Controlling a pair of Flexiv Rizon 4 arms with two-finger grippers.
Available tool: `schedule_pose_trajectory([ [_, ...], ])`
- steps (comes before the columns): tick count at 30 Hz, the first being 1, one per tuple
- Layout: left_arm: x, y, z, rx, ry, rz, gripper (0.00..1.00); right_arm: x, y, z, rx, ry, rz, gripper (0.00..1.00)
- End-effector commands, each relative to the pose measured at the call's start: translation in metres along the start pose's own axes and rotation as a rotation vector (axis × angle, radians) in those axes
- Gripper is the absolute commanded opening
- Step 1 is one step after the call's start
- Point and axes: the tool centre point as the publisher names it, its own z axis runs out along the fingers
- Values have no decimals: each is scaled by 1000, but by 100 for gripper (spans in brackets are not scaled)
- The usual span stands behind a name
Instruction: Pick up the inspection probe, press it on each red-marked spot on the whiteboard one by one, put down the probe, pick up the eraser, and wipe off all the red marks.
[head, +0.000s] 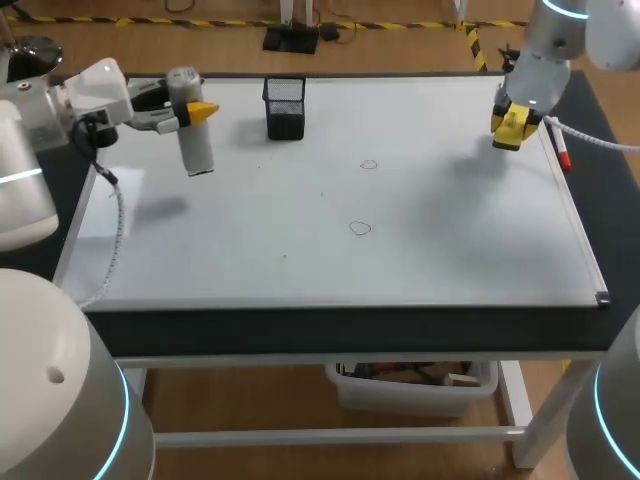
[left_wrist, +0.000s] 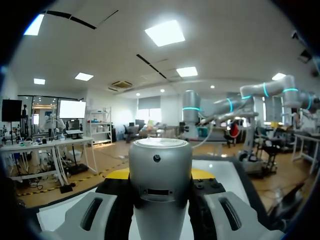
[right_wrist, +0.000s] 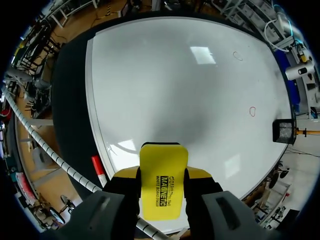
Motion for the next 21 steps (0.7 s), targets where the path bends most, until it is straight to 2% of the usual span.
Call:
schedule_pose_trajectory([
  [1, -5, 1, 30, 11, 49, -3, 0, 0, -1, -1, -1, 2, -3, 0],
  [6, 7, 0, 67, 24, 102, -23, 0, 0, -1, -1, -1, 2, -3, 0],
  [14, 30, 5, 128, 36, 229, -43, 0, 0, -1, -1, -1, 2, -3, 0],
  [21, 42, 7, 175, 34, 313, -50, 0, 0, -1, -1, -1, 2, -3, 0],
])
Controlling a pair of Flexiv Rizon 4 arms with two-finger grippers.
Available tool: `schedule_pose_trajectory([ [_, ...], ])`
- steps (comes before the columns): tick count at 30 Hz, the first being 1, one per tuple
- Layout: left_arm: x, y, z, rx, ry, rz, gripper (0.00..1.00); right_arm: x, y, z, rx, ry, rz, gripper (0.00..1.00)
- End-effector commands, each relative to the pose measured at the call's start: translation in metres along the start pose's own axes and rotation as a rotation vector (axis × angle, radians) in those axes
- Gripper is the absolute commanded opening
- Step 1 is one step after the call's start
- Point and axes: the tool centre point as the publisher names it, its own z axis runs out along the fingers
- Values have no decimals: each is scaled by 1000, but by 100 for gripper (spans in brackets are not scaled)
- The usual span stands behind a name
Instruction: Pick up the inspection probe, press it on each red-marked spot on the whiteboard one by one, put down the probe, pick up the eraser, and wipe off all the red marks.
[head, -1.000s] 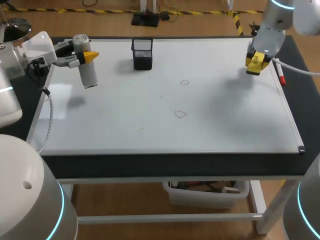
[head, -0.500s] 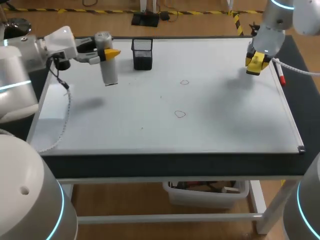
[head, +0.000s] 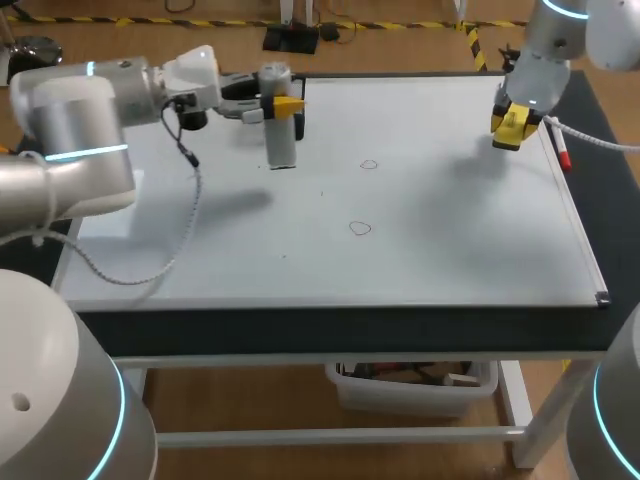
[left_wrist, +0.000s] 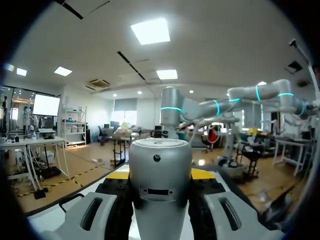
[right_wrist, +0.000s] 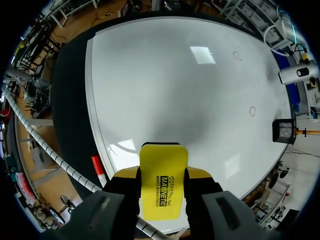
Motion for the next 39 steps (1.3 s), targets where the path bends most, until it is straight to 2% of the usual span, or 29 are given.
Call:
schedule_pose_trajectory([
  [1, -12, 6, 43, -1, 92, -6, 0, 0, -1, -1, -1, 4, -3, 0],
  [11, -15, 16, 89, -12, 138, -19, 0, 0, -1, -1, -1, 4, -3, 0],
  [23, -16, 28, 130, 3, 172, -22, 0, 0, -1, -1, -1, 4, -3, 0],
  [29, -13, 33, 144, 7, 185, -19, 0, 0, -1, -1, -1, 4, -3, 0],
  [39, -23, 41, 156, 10, 192, 3, 0, 0, -1, -1, -1, 4, -3, 0],
])
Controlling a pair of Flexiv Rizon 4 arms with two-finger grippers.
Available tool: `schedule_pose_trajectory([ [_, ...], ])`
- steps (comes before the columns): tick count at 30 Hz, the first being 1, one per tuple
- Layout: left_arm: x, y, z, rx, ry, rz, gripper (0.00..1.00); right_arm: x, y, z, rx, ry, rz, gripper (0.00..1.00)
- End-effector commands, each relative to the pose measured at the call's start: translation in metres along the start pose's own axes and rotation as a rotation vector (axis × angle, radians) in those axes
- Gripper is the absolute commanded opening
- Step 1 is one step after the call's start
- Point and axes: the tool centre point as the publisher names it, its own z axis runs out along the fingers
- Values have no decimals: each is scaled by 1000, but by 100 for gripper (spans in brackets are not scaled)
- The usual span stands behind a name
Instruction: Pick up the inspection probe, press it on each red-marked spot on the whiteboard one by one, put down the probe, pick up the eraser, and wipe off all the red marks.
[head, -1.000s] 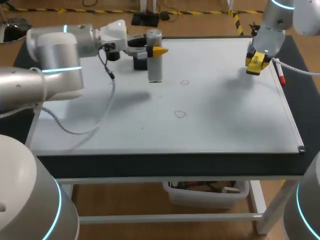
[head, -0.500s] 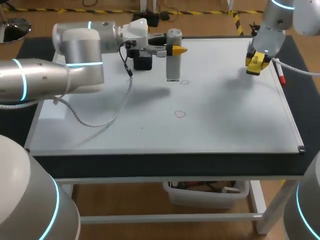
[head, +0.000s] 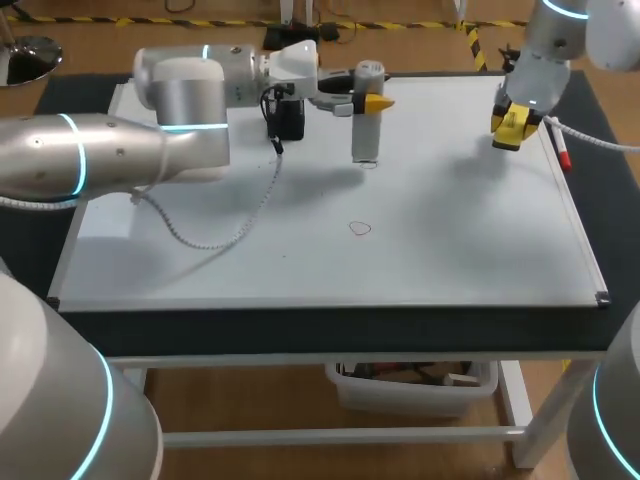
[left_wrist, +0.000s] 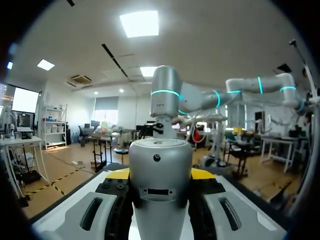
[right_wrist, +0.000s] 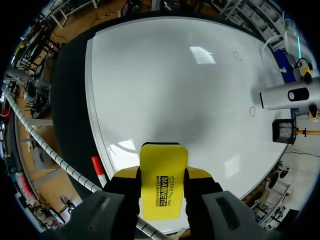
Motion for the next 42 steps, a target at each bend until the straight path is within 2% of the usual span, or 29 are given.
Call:
schedule_pose_trajectory([
  [1, -12, 8, 6, 6, 23, 3, 0, 0, -1, -1, -2, 4, -3, 0],
  [17, -27, 22, 12, 21, 60, 16, 0, 0, -1, -1, -2, 4, -3, 0],
  [24, -29, 30, 14, 25, 64, 8, 0, 0, -1, -1, -2, 4, -3, 0],
  [42, -25, 36, 9, 15, 48, -11, 0, 0, -1, -1, -2, 4, -3, 0],
])
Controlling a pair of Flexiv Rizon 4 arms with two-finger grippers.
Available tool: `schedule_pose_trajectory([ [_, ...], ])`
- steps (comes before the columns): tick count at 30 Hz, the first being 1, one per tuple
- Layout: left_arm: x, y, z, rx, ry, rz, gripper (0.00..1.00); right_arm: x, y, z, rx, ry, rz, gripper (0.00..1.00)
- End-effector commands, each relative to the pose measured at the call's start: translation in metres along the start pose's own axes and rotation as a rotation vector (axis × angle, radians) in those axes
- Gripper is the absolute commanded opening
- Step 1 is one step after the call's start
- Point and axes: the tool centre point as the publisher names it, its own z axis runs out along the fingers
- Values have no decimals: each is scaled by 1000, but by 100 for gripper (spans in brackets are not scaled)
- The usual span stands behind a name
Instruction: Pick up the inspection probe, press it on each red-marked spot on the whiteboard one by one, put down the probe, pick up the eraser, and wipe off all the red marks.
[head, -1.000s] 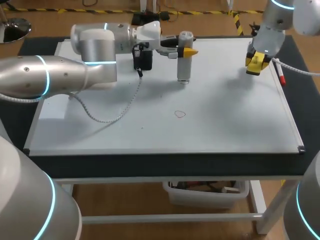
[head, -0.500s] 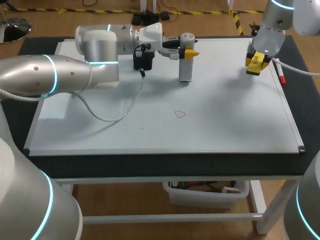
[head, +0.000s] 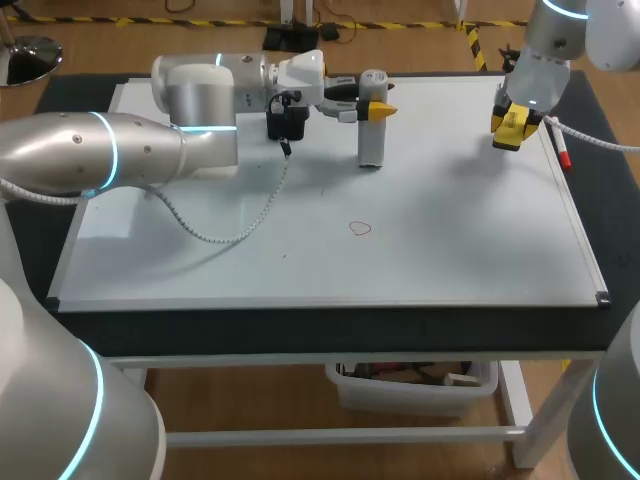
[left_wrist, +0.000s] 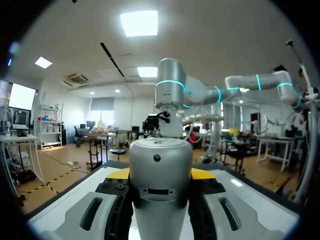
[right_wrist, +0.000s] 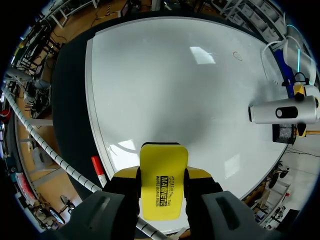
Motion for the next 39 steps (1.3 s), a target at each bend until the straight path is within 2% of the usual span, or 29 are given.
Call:
schedule_pose_trajectory([
  [1, 0, 1, -1, -3, 2, -3, 0, 0, -1, -1, -2, 4, -3, 0],
  [18, 1, 1, -2, -5, 6, -6, 0, 0, -1, -1, -2, 4, -3, 0],
  [23, 2, -10, -6, 3, -1, 13, 0, 0, -1, -1, -2, 4, -3, 0],
  [29, 9, -31, -23, 24, -26, 52, 0, 0, -1, -1, -2, 4, -3, 0],
  [39, 24, -44, -69, 29, -102, 67, 0, 0, -1, -1, -2, 4, -3, 0],
])
